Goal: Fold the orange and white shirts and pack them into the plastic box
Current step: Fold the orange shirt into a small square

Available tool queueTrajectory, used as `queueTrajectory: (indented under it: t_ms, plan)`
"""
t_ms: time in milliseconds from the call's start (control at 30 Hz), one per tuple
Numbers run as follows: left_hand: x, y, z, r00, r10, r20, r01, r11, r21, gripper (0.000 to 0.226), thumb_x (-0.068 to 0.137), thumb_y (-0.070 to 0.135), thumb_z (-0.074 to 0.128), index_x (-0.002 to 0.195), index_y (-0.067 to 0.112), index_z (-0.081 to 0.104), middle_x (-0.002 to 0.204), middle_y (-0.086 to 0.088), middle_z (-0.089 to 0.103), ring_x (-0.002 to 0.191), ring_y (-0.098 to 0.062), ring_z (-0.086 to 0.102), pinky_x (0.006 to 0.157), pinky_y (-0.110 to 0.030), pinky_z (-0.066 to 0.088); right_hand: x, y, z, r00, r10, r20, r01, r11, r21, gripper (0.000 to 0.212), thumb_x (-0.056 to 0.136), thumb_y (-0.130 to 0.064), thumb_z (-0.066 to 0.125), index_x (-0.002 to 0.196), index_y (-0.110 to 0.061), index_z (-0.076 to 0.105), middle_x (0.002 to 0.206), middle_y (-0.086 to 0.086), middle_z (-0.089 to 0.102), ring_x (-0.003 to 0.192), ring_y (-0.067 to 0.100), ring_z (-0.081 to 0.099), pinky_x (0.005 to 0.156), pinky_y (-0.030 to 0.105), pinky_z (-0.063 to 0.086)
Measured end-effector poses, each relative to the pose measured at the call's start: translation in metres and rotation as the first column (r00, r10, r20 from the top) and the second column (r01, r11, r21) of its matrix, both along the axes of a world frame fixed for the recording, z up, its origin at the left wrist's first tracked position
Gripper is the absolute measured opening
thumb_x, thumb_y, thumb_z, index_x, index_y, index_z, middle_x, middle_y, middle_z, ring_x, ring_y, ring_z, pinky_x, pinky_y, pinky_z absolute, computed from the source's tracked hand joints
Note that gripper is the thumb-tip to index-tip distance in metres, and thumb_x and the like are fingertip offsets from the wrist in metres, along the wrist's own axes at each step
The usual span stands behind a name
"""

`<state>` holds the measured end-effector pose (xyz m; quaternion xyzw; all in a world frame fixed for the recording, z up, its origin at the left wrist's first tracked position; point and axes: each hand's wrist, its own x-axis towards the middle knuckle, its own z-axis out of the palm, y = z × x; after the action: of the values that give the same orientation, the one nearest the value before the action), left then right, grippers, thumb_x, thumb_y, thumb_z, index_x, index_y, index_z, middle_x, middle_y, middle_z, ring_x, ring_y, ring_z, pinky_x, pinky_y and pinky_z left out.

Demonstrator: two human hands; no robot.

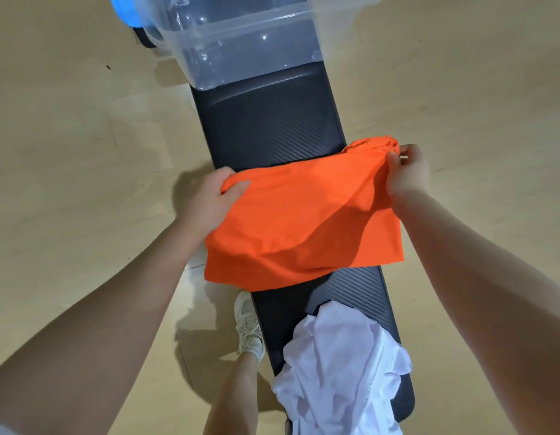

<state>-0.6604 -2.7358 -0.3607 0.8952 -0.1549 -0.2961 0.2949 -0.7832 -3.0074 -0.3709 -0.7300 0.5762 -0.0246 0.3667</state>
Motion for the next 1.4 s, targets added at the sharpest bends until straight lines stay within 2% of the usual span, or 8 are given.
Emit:
queueTrajectory:
  t_ms: [200,300,433,600,833,1067,1267,1400]
  plan:
    - [-0.053,-0.021,-0.014,0.760,-0.347,0.550,0.314,0.936,0.156,0.052,0.079,0.027,0.048,0.128,0.009,0.043,0.142,-0.017,0.040,0.131,-0.033,0.035,0.107,-0.048,0.030,-0.018,0.044,-0.003,0.920,0.382,-0.083,-0.389,0.872,-0.297,0.050,0.094,-0.023,0.037,0.138,0.002,0.035,0.143,0.024,0.037,0.129,0.039,0.040,0.105,0.040,0.030]
    - [-0.111,-0.014,-0.032,0.606,-0.535,0.589,0.594,0.797,0.113,0.040,0.071,0.039,0.058,0.100,0.013,0.049,0.122,-0.010,0.052,0.115,-0.026,0.042,0.095,-0.041,0.034,-0.063,0.107,-0.011,0.731,0.678,-0.082,-0.668,0.687,-0.286,0.055,0.094,-0.035,0.036,0.140,-0.005,0.033,0.148,0.020,0.033,0.133,0.035,0.036,0.109,0.045,0.028]
    - [-0.140,0.007,-0.047,0.475,-0.612,0.632,0.642,0.733,0.227,0.039,0.069,0.049,0.062,0.087,0.015,0.054,0.100,-0.002,0.051,0.084,-0.021,0.045,0.074,-0.034,0.034,-0.112,0.129,-0.024,0.558,0.791,-0.253,-0.826,0.497,-0.267,0.057,0.093,-0.044,0.034,0.139,-0.011,0.034,0.148,0.015,0.037,0.137,0.027,0.028,0.110,0.042,0.022]
    - [-0.130,0.017,-0.036,0.449,-0.605,0.658,0.607,0.746,0.272,0.011,0.072,0.013,0.064,0.079,0.019,0.060,0.076,0.001,0.061,0.070,-0.021,0.055,0.068,-0.031,0.033,-0.136,0.093,-0.023,0.510,0.823,-0.248,-0.829,0.394,-0.397,0.044,0.081,-0.017,0.048,0.125,-0.012,0.049,0.138,0.016,0.050,0.127,0.030,0.044,0.104,0.041,0.036]
    - [-0.120,0.020,-0.005,0.372,-0.677,0.635,0.643,0.681,0.349,0.016,0.069,0.005,0.045,0.071,0.016,0.056,0.066,-0.001,0.053,0.067,-0.022,0.042,0.060,-0.031,0.028,-0.127,0.059,0.002,0.542,0.806,-0.238,-0.816,0.437,-0.378,0.030,0.087,-0.012,0.042,0.102,-0.006,0.067,0.107,0.010,0.071,0.103,0.028,0.066,0.088,0.036,0.054]
    - [-0.134,0.052,-0.011,0.337,-0.851,0.402,0.854,0.456,0.251,0.016,0.056,0.012,0.041,0.064,0.018,0.053,0.062,0.002,0.051,0.056,-0.018,0.054,0.053,-0.025,0.033,-0.172,0.074,0.006,0.527,0.811,-0.253,-0.836,0.443,-0.323,0.028,0.080,-0.006,0.036,0.082,-0.006,0.064,0.118,0.016,0.066,0.107,0.038,0.063,0.086,0.050,0.053]
    - [-0.122,-0.004,-0.010,0.614,-0.581,0.535,0.601,0.783,0.160,0.043,0.079,0.021,0.042,0.120,0.010,0.050,0.126,-0.012,0.059,0.117,-0.023,0.045,0.096,-0.036,0.032,-0.102,0.120,0.009,0.600,0.780,-0.177,-0.782,0.525,-0.337,0.049,0.086,-0.023,0.040,0.132,-0.008,0.046,0.147,0.014,0.040,0.135,0.030,0.036,0.110,0.040,0.022]
    - [-0.092,-0.019,-0.037,0.659,-0.628,0.413,0.516,0.778,0.359,0.066,0.087,0.043,0.029,0.145,0.010,0.028,0.154,-0.014,0.026,0.141,-0.029,0.027,0.114,-0.038,0.010,-0.071,0.137,-0.021,0.556,0.775,-0.301,-0.829,0.492,-0.267,0.056,0.092,-0.040,0.032,0.142,-0.016,0.037,0.150,0.006,0.037,0.137,0.026,0.037,0.112,0.042,0.024]
